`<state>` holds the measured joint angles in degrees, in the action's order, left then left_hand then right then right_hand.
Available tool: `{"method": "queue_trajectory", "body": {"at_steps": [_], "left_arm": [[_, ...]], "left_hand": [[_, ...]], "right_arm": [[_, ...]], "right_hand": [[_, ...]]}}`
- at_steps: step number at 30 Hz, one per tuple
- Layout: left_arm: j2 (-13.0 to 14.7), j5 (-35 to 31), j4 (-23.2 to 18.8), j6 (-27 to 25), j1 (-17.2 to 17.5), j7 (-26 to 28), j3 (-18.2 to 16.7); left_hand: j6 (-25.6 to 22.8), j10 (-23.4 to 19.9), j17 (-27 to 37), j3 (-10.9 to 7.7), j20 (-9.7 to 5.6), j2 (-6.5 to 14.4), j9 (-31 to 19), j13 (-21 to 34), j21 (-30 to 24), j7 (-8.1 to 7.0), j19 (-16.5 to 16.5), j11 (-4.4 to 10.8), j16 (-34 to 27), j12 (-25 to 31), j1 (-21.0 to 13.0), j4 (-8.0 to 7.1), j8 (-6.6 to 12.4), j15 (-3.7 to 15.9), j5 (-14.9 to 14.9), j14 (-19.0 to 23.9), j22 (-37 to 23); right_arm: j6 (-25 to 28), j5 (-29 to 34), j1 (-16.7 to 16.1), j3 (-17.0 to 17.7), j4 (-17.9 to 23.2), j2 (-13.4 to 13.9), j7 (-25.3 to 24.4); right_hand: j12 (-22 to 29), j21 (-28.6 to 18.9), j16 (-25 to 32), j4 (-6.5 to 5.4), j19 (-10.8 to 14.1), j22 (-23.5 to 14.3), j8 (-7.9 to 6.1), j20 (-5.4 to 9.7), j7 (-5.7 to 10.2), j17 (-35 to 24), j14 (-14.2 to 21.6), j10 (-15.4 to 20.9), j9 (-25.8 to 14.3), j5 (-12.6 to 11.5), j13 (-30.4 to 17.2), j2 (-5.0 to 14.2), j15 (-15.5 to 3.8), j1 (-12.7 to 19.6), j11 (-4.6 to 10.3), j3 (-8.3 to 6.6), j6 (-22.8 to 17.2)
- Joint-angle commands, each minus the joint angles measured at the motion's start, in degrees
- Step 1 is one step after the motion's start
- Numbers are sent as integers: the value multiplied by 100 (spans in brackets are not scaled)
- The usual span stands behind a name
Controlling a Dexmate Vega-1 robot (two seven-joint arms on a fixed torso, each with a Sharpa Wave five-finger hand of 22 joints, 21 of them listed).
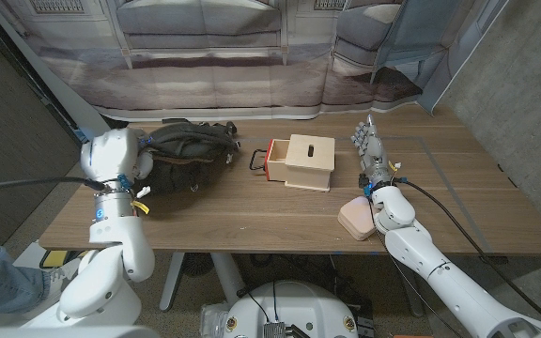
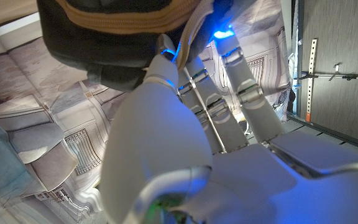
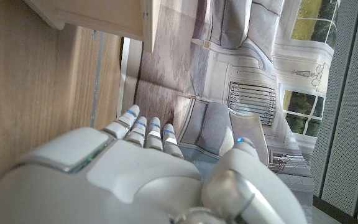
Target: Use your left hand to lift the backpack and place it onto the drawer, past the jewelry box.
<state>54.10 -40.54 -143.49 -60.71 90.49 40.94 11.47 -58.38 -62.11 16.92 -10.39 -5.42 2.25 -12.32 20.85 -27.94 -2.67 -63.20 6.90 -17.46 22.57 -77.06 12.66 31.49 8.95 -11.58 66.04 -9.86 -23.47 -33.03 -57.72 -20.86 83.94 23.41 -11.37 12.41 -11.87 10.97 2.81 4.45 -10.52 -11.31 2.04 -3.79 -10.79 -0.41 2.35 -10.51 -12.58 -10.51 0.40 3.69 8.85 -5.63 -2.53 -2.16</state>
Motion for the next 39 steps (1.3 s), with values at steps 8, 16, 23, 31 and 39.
{"method": "queue_trajectory", "body": {"at_steps": [8,16,23,31,39], "left_arm": [[-199,-448,-34,351,-193,-454,-168],[-309,-607,-55,529,-231,-586,-334],[-448,-705,-66,815,-307,-665,-531],[-559,-866,-7,1066,-553,-874,-551],[-743,-1041,-33,1290,-672,-969,-549]], "left_hand": [[-260,-116,51,-642,6,85,-252,1004,57,174,81,142,-32,-24,50,-504,47,361,-376,341,-15],[-236,-103,74,-671,-10,74,-263,1048,61,173,77,164,-19,-47,65,-504,48,357,-379,329,-14],[-241,-124,93,-697,-11,66,-253,1086,66,182,76,148,-13,-56,83,-508,47,359,-382,333,-14],[-247,-136,114,-729,-1,57,-250,1127,71,173,80,165,-6,-74,101,-509,52,359,-387,340,-16],[-233,-139,131,-765,9,51,-254,1168,78,177,91,147,11,-95,110,-506,53,362,-390,326,-19]], "right_arm": [[-29,-34,-60,17,58,9,9],[-55,-47,-85,21,61,-11,3],[-82,-25,-89,7,64,-30,-5],[-85,5,-91,-4,87,-38,-27],[-104,-18,-111,23,86,-34,-29]], "right_hand": [[4,-24,19,23,83,-18,4,-7,-29,-13,52,34,-19,18,-28,40,5,39,-14,24,9],[2,-26,19,25,97,-18,4,-3,-26,-14,60,33,-19,20,-28,43,-4,40,-3,28,7],[4,-26,23,27,105,-18,4,-6,-30,-14,74,41,-19,20,-28,46,0,43,-6,30,6],[6,-27,19,30,115,-18,4,1,-29,-13,73,50,-19,21,-28,47,-4,46,-12,33,5],[5,-26,19,32,122,-18,4,-1,-29,-13,77,51,-19,21,-28,49,0,49,-8,36,5]]}}
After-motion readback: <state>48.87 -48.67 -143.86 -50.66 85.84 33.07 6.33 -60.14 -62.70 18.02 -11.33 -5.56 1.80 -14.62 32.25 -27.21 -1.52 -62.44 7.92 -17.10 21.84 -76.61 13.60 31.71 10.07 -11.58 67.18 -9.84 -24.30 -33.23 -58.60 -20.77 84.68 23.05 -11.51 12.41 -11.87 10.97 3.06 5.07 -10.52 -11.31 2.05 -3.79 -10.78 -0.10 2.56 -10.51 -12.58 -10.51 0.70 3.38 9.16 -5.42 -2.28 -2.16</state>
